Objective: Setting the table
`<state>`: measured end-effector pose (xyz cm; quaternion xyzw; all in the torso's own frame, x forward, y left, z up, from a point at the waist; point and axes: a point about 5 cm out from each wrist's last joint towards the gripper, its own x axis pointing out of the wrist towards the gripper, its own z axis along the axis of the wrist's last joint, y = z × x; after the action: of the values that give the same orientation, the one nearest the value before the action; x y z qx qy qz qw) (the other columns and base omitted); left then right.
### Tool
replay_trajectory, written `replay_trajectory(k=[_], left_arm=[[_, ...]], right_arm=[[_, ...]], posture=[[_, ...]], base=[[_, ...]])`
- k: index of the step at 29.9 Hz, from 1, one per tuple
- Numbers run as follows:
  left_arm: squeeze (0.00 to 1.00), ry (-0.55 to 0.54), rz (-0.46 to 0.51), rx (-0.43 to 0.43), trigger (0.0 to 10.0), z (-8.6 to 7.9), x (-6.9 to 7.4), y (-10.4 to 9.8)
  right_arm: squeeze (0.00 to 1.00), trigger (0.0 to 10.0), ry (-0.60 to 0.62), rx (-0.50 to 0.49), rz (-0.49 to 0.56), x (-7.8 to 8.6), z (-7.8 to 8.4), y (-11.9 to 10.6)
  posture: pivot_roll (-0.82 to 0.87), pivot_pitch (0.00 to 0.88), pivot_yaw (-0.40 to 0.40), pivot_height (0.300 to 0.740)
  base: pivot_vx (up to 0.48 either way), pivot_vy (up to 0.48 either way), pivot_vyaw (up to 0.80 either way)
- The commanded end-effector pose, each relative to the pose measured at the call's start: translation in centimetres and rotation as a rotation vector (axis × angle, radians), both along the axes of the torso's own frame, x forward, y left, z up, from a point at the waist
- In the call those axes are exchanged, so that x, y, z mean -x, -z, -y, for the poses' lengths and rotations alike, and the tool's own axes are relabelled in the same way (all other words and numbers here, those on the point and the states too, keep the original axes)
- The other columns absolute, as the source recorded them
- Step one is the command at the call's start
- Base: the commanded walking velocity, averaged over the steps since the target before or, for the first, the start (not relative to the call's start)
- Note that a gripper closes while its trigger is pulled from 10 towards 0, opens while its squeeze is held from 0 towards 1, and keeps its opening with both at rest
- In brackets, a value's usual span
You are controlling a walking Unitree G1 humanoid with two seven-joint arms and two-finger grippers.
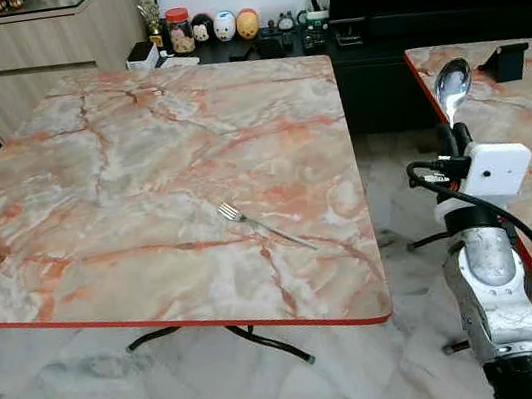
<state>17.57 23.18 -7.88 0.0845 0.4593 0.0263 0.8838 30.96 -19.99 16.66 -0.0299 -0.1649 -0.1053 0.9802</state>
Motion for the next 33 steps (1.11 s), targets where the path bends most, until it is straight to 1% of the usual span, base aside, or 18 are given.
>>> replay_trajectory(k=[1,3,11,23,33], left_arm=[[0.0,0.0,-0.005,-0.003,10.0,0.2,0.1,0.1],[0.0,-0.001,-0.004,-0.003,10.0,0.2,0.1,0.1],[0.0,-0.004,-0.002,-0.003,10.0,0.2,0.2,0.1],[0.0,-0.019,-0.007,-0.01,10.0,-0.8,0.7,0.1],[0.0,-0.025,-0.008,-0.009,10.0,-1.0,0.9,0.1]], right_arm=[[0.0,10.0,0.008,0.008,0.002,-0.2,0.2,-0.3],[0.0,10.0,0.007,0.008,0.002,-0.1,0.2,-0.3],[0.0,10.0,-0.001,0.007,-0.002,-0.2,-0.2,-0.2],[0.0,10.0,-0.005,-0.008,-0.003,-0.3,-0.6,-0.2],[0.0,10.0,-0.005,-0.01,-0.001,-0.4,-0.6,-0.3]], posture=[[0.02,0.0,-0.01,0.731],[0.02,0.0,-0.01,0.731],[0.02,0.0,-0.007,0.731],[0.02,0.0,-0.003,0.731],[0.02,0.0,-0.006,0.731]], base=[[0.0,0.0,0.0],[0.0,0.0,0.0],[0.0,-0.248,0.0],[0.0,-0.297,0.0],[0.0,-0.312,0.0]])
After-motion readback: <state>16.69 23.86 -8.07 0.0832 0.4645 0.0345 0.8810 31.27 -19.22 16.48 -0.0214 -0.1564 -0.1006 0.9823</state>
